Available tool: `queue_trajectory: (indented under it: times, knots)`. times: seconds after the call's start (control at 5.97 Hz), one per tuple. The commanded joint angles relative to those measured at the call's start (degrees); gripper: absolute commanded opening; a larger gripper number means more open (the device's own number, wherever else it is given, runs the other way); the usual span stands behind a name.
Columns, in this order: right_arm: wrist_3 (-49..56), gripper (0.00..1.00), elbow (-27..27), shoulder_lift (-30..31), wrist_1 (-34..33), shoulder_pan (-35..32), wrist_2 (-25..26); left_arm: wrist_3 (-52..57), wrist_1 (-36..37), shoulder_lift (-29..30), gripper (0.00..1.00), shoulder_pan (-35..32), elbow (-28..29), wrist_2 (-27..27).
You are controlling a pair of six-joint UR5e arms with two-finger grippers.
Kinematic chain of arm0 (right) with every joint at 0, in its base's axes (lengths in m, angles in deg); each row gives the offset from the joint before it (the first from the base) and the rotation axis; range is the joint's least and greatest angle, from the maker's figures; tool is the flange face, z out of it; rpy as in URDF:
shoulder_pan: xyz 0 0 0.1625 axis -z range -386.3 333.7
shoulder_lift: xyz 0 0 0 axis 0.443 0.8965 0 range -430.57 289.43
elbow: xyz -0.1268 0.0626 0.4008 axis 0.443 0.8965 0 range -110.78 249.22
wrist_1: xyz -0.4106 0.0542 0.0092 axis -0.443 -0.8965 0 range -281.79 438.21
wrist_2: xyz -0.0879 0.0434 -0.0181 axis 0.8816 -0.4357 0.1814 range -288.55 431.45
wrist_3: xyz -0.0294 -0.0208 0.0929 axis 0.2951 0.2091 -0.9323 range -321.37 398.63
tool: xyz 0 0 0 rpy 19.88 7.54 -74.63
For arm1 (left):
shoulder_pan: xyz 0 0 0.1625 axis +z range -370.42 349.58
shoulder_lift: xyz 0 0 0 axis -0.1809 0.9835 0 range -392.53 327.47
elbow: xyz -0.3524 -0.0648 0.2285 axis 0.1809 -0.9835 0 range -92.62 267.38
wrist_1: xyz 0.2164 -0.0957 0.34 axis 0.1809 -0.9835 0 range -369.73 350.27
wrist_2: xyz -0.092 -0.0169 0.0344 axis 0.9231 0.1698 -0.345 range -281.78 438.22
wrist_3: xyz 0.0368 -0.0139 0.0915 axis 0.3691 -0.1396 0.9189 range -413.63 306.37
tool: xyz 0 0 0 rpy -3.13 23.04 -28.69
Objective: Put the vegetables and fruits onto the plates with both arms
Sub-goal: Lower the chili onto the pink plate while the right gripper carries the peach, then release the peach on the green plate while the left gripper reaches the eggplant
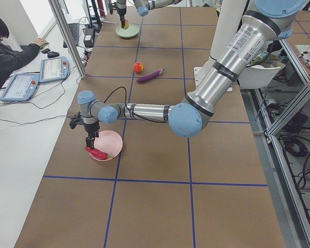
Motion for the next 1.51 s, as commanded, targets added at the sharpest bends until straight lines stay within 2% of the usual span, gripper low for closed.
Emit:
queue_trajectory:
  times: [0.0, 0.34, 0.5, 0.67, 0.84, 1.01, 1.34]
  knots:
    - [1.9, 0.00, 4.1, 1.5, 4.6, -0.6, 2.7, -0.5, 8.9, 4.4, 1.00, -0.4, -4.4, 0.4]
    - [1.4, 0.00, 6.6, 3.5, 9.1, 0.6, 2.5, -5.4, 11.0, 6.3, 1.00, -0.3, -6.4, 4.6]
    - [1.2, 0.00, 7.0, 3.4, 9.2, 1.0, 2.1, -11.1, 11.0, 7.6, 1.00, 1.7, -8.1, 5.7]
    - [1.1, 0.36, 7.2, 3.4, 9.2, 1.2, 0.5, -17.6, 11.0, 9.0, 1.00, 3.3, -10.9, 11.0]
    - [1.1, 0.68, 7.3, 3.8, 9.3, 1.2, -1.3, -26.2, 10.7, 9.8, 1.00, 6.4, -14.1, 13.6]
    - [0.7, 0.98, 7.3, 3.8, 9.3, 1.2, -3.4, -33.8, 10.9, 12.2, 1.00, 10.9, -16.3, 13.3]
    - [-1.0, 0.99, 6.5, 3.3, 9.0, -0.5, -7.2, -43.9, 10.6, 15.8, 1.00, 17.0, -16.7, 12.7]
